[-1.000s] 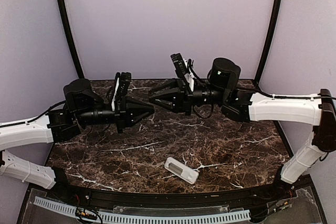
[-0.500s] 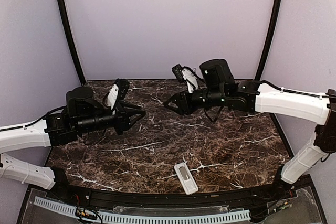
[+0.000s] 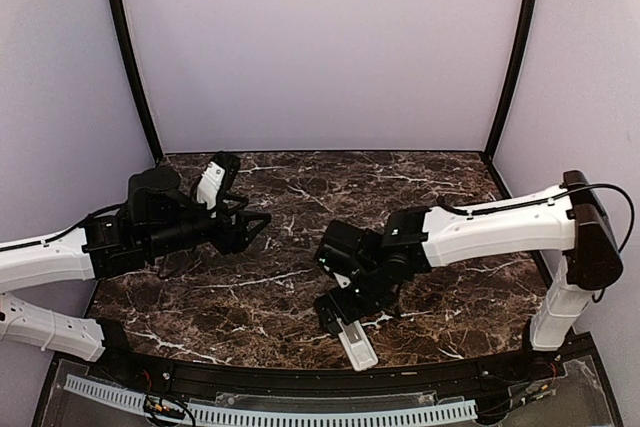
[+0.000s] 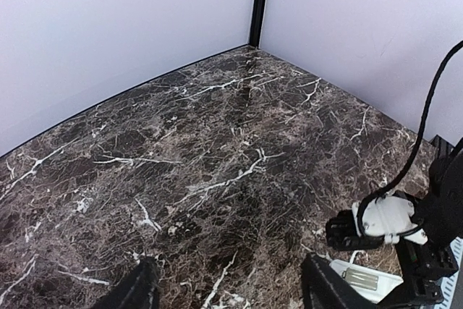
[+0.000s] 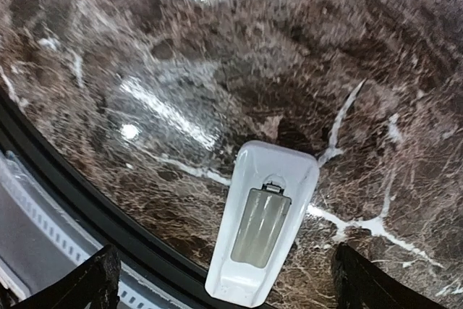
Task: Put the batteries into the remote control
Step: Pick up the remote control from the center of the board.
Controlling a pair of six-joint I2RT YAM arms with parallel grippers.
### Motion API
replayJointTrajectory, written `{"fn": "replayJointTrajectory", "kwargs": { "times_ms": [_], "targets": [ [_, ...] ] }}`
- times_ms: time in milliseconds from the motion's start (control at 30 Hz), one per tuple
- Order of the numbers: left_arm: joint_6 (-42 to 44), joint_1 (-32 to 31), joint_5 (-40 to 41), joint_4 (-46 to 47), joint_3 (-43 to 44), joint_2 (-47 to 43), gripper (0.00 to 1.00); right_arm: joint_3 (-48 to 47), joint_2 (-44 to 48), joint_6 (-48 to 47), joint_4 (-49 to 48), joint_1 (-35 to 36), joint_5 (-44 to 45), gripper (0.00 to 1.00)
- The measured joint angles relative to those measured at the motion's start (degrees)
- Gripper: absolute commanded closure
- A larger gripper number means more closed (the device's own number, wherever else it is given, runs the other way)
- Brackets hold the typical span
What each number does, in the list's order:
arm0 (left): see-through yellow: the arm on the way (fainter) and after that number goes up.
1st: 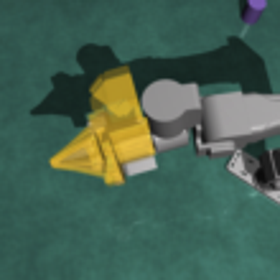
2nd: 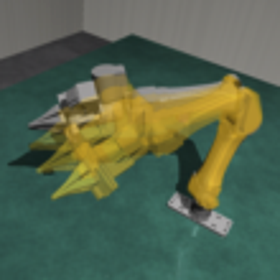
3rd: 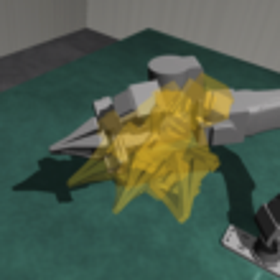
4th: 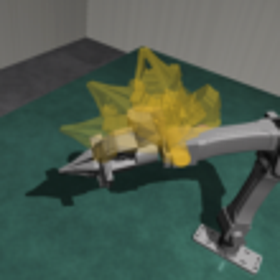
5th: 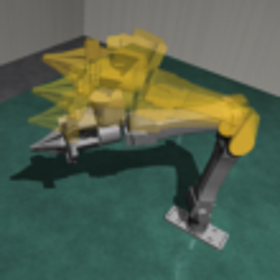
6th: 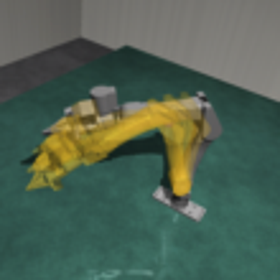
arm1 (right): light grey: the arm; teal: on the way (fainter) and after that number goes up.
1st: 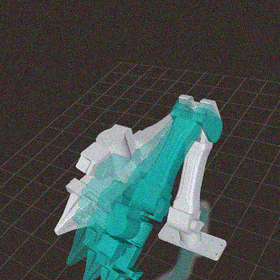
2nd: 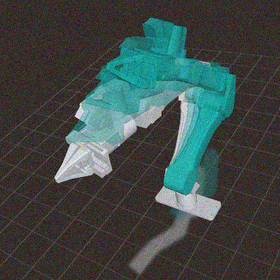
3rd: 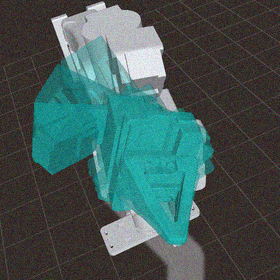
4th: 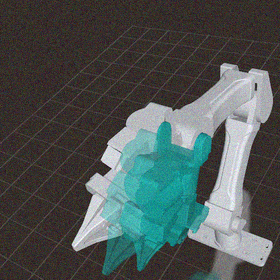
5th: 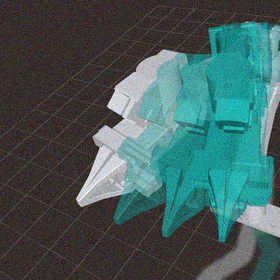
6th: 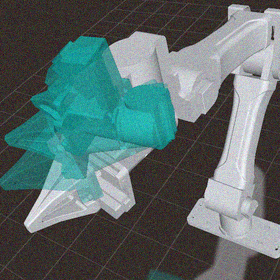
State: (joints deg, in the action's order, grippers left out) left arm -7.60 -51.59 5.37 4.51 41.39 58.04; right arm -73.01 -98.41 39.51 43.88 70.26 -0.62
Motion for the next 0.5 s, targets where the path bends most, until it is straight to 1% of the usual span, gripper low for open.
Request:
{"fn": "replayJointTrajectory", "kwargs": {
  "times_ms": [67,133,267,500],
  "targets": [
    [-0.2,0.0,0.1,-0.5,0.0,0.0,0.27,-1.6,-4.1,0.9,2.6,1.4,-0.1,0.01],
    [-0.2,0.0,0.1,-1.2,0.0,0.0,0.27,-2.8,-7.7,1.8,4.9,2.3,-0.3,0.01],
    [-0.2,0.0,0.1,-1.6,0.0,0.0,0.27,-3.9,-10.9,2.6,7.4,3.2,-1.1,0.02],
    [-0.1,0.0,0.1,-2.1,0.0,-0.3,0.27,-5.3,-15.2,3.3,10.7,4.8,0.8,0.17]
  ]
}}
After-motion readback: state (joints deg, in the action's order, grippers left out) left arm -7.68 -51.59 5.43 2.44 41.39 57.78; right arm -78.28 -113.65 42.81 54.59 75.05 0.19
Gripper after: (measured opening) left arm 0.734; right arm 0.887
